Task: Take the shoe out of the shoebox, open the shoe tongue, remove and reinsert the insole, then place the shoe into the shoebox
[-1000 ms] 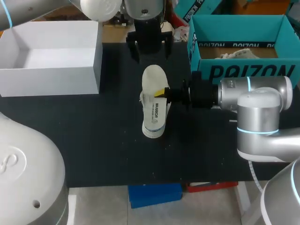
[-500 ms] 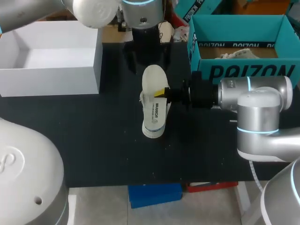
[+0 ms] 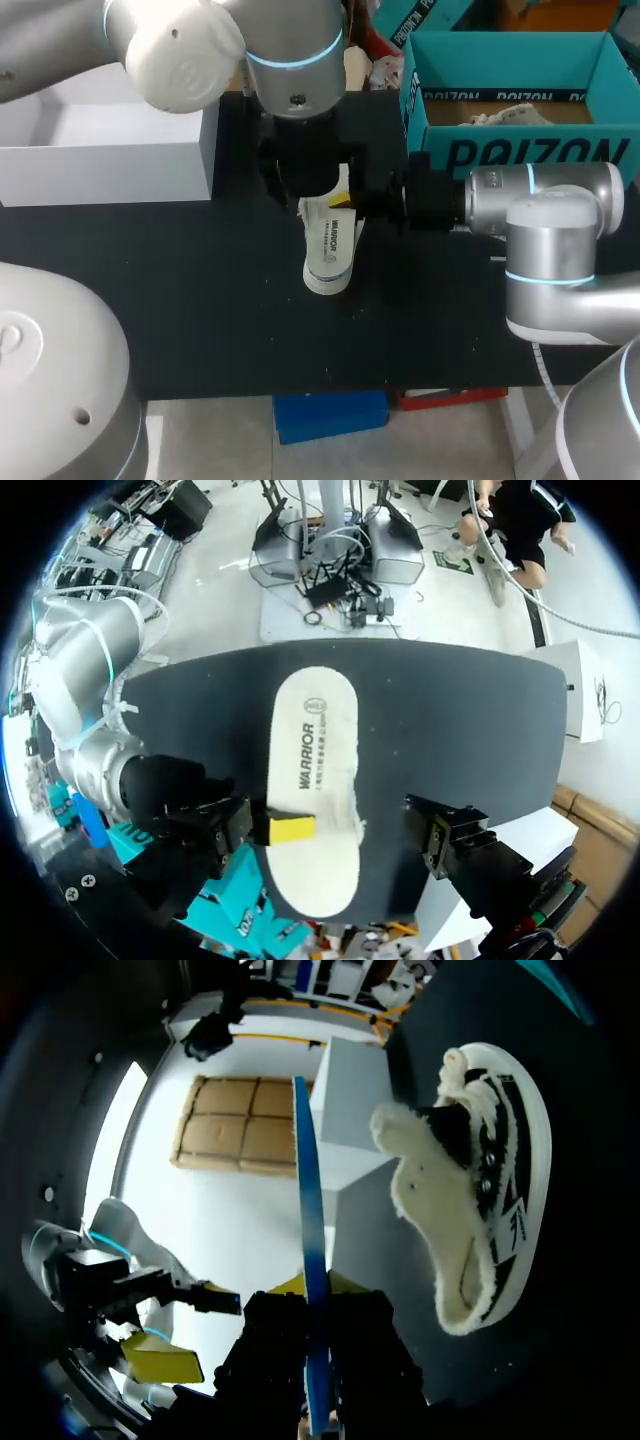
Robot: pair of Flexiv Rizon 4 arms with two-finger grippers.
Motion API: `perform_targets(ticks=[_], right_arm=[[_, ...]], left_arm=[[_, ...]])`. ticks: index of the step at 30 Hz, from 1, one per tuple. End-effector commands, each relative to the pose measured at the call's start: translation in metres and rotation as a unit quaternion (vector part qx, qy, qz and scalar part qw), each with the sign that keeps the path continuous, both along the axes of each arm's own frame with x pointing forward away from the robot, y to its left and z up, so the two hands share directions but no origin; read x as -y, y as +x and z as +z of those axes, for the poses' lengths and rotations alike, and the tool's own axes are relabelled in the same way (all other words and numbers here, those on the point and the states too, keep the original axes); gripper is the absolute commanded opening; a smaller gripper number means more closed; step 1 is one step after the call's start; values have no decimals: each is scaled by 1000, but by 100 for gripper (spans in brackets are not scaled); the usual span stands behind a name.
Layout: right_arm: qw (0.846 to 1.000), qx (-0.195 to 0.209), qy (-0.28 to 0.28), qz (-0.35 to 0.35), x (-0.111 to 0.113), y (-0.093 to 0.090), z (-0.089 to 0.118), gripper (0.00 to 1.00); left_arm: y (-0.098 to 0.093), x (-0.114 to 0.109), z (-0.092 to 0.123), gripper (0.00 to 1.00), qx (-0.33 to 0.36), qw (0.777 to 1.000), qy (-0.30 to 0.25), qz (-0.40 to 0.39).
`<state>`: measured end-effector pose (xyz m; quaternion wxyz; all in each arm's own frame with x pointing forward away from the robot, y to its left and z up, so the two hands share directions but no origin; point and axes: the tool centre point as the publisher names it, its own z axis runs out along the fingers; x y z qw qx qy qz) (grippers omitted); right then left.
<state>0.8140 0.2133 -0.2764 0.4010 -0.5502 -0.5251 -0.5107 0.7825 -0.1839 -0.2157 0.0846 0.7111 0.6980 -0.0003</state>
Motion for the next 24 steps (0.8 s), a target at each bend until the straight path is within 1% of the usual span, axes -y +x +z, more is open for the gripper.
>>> perform_targets(ticks=[1, 3, 8, 9, 10, 11, 24], right_arm=[[1000, 0, -1, -2, -1, 0, 0, 0], [1000, 0, -1, -2, -1, 0, 0, 0], [1000, 0, -1, -2, -1, 0, 0, 0], [1000, 0, -1, -2, -1, 0, 0, 0], [1000, 0, -1, -2, -1, 0, 0, 0], [1000, 0, -1, -2, -1, 0, 0, 0], [1000, 0, -1, -2, -1, 0, 0, 0]], left_arm=[[-24, -7, -8, 100, 41, 999, -22, -3], [-27, -11, -12, 100, 38, 998, -44, -1], [-28, -26, -21, 100, 23, 988, -155, -9], [-27, -29, -23, 100, 22, 984, -175, -13], [-27, -32, -26, 100, 25, 983, -184, -16], [-27, -35, -29, 100, 21, 978, -207, -18], [-27, -35, -29, 100, 21, 978, -207, -18]])
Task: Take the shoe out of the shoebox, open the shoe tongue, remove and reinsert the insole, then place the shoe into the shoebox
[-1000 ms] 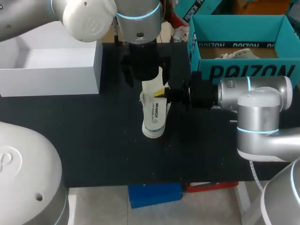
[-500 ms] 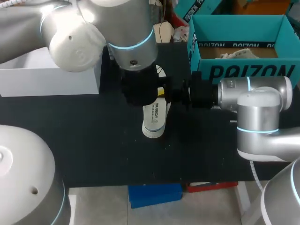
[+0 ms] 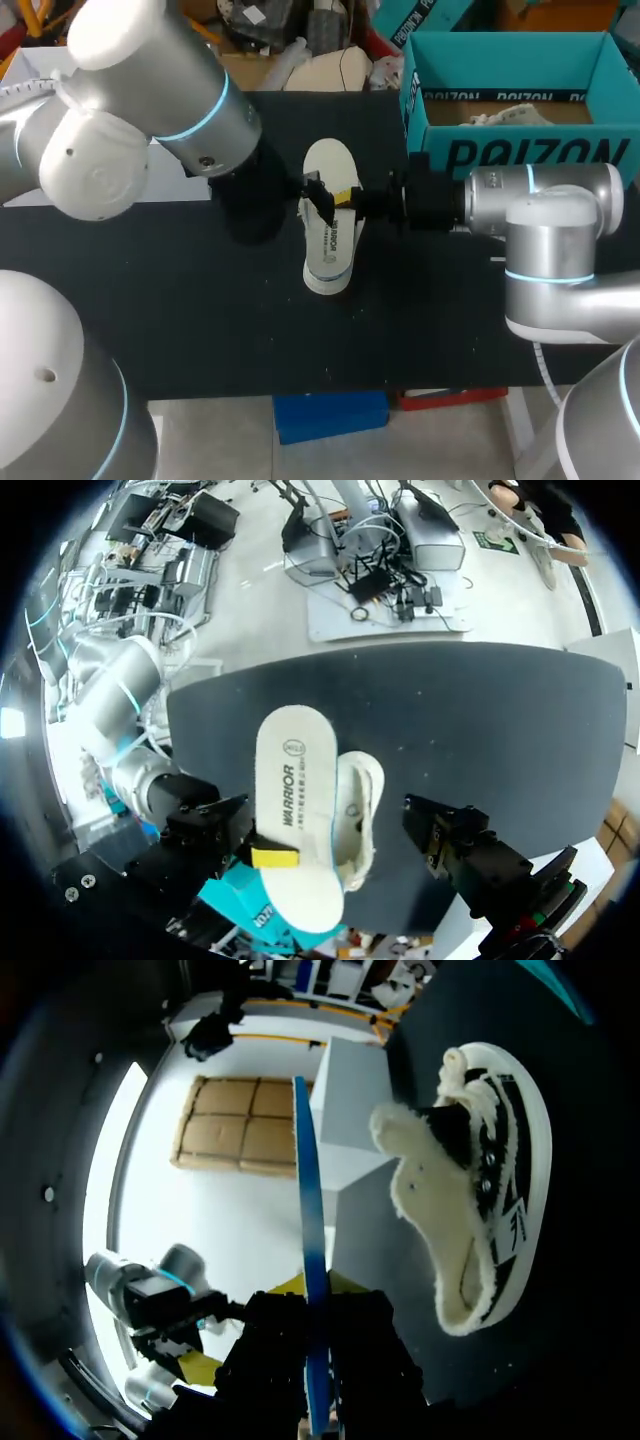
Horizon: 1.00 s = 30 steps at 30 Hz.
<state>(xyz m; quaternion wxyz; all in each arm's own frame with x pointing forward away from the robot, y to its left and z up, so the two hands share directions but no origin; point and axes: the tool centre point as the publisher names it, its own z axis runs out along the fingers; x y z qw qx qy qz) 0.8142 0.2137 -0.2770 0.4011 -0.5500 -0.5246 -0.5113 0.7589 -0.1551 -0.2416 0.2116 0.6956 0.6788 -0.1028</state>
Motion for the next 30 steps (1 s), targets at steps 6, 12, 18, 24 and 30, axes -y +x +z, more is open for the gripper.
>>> perform_targets(ticks=[6, 12, 18, 24, 30], right_arm=[[1000, 0, -1, -1, -1, -1, 1, 0], [1000, 0, -1, -1, -1, -1, 1, 0], [1000, 0, -1, -1, -1, -1, 1, 0], [1000, 0, -1, -1, -1, -1, 1, 0], [1000, 0, -1, -1, -1, -1, 1, 0]], left_arm=[[-3, -7, -3, 100, 4, 999, -45, -6], [-11, -8, -1, 100, -7, 983, -176, -51], [-9, -23, -2, 100, -35, 952, -294, -84], [-15, -23, -4, 100, -29, 942, -311, -121], [-15, -23, -4, 100, -29, 942, -311, -121]])
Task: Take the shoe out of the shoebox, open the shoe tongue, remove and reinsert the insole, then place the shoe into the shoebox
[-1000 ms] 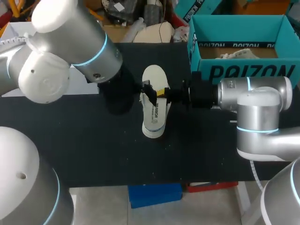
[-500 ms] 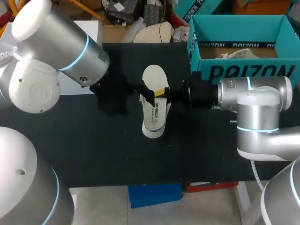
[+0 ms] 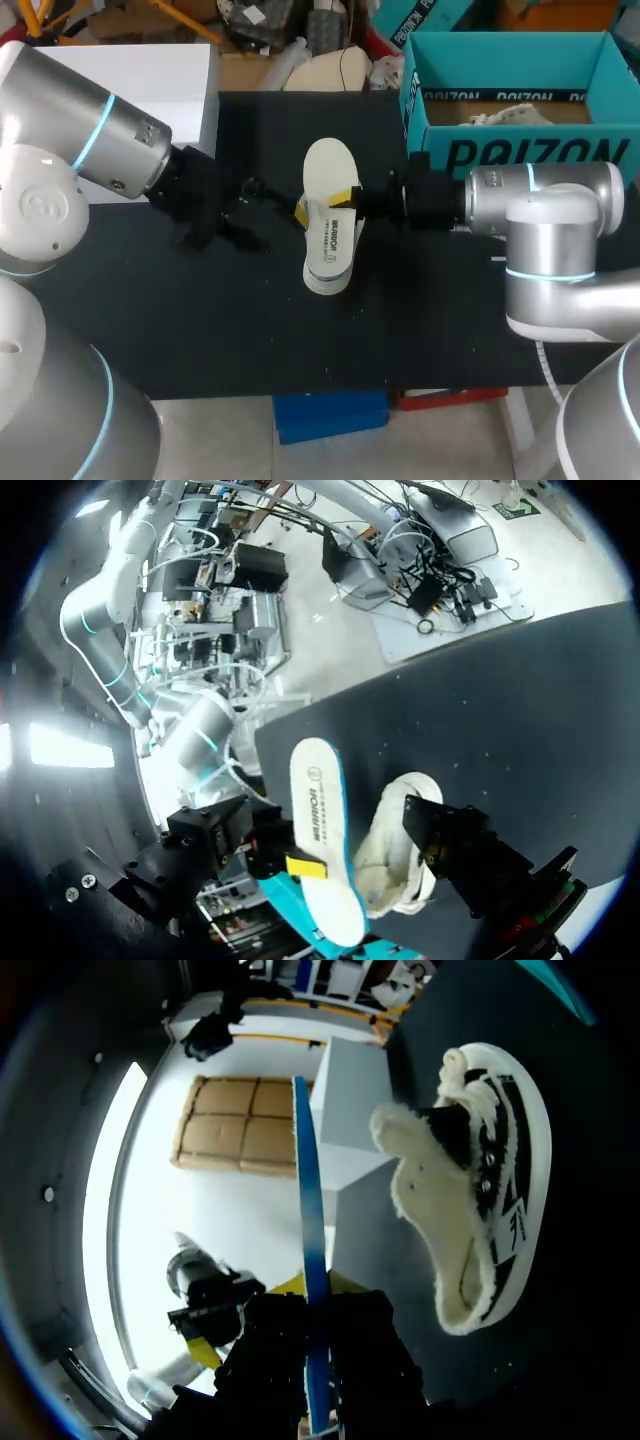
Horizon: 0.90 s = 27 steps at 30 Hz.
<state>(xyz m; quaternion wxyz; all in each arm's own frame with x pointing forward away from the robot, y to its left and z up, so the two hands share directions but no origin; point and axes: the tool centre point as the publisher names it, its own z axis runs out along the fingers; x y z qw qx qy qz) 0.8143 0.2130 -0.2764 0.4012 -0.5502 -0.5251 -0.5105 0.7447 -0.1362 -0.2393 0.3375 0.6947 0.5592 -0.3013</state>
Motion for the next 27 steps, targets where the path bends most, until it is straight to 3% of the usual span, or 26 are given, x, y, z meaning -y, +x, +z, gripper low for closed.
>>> perform_targets(ticks=[1, 6, 14, 24, 27], right_arm=[[1000, 0, -1, -2, -1, -1, 0, 0], [1000, 0, -1, -2, -1, -1, 0, 0], [1000, 0, -1, -2, -1, -1, 0, 0], [1000, 0, -1, -2, -1, -1, 0, 0], [1000, 0, -1, -2, -1, -1, 0, 0]], left_arm=[[-1, -4, -6, 100, -9, 997, -79, -10], [0, -6, -5, 100, 12, 996, -87, 15], [1, -7, -23, 100, 21, 975, -211, 68], [26, 3, -30, 100, 30, 957, -275, 90], [36, 10, -32, 91, 27, 953, -288, 89]])
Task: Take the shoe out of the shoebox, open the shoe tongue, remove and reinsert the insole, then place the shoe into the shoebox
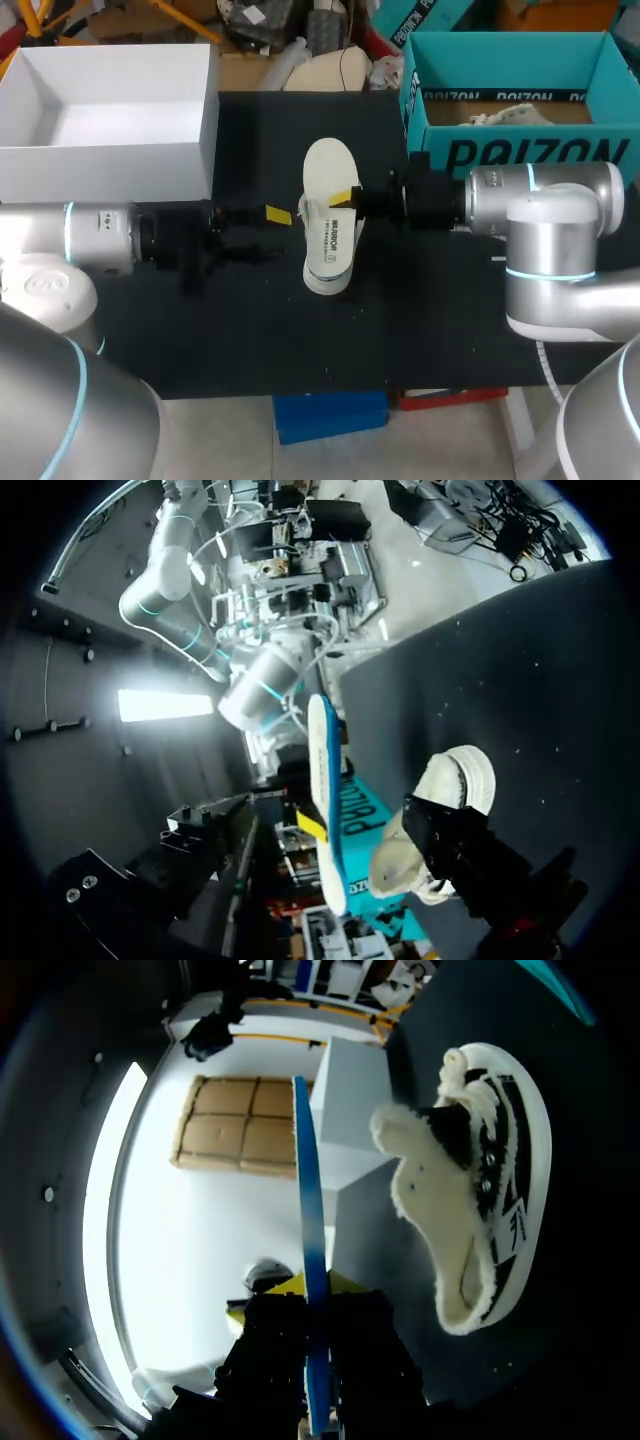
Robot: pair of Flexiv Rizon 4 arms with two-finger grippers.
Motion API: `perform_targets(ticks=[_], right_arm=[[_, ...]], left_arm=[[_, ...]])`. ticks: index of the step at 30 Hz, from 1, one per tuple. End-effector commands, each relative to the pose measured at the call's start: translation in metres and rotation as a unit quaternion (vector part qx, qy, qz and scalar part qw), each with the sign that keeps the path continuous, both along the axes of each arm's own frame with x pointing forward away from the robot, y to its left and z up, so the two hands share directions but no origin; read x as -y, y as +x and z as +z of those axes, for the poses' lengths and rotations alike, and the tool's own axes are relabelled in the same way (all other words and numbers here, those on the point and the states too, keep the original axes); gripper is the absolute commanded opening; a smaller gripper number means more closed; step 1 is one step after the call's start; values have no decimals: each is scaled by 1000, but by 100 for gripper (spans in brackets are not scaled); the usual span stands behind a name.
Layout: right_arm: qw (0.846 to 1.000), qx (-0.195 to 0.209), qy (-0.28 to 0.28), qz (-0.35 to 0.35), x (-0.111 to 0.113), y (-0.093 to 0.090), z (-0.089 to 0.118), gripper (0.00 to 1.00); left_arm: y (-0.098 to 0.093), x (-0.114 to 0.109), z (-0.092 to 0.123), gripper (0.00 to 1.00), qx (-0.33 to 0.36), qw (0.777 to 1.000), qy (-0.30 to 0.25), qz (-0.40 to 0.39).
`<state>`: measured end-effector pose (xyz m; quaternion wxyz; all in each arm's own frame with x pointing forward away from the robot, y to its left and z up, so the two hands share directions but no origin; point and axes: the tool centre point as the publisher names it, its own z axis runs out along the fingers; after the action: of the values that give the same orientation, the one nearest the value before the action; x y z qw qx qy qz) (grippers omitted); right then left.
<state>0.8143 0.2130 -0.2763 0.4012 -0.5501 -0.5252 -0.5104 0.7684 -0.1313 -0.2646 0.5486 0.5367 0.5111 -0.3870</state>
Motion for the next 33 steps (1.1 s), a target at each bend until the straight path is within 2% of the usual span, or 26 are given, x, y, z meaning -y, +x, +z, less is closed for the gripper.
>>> perform_targets(ticks=[1, 7, 11, 14, 21, 27, 31, 33], right_arm=[[1000, 0, -1, -2, -1, -1, 0, 0], [1000, 0, -1, -2, -1, -1, 0, 0], [1000, 0, -1, -2, -1, -1, 0, 0], [1000, 0, -1, -2, -1, -1, 0, 0], [1000, 0, -1, -2, -1, -1, 0, 0], [1000, 0, -1, -2, -1, -1, 0, 0], [1000, 0, -1, -2, -1, -1, 0, 0], [1000, 0, -1, -2, -1, -1, 0, 0]], left_arm=[[15, 18, -8, 89, 1, 1000, -29, 2], [30, 40, -7, 71, 3, 999, -45, -7], [35, 57, -9, 66, 6, 999, -48, -12], [37, 67, -12, 47, 3, 998, -56, -16], [37, 77, -15, 34, -2, 997, -68, -23], [39, 83, -13, 29, 1, 997, -74, -24], [39, 86, -8, 0, 11, 997, -76, -25], [38, 87, -6, 0, 17, 997, -76, -29]])
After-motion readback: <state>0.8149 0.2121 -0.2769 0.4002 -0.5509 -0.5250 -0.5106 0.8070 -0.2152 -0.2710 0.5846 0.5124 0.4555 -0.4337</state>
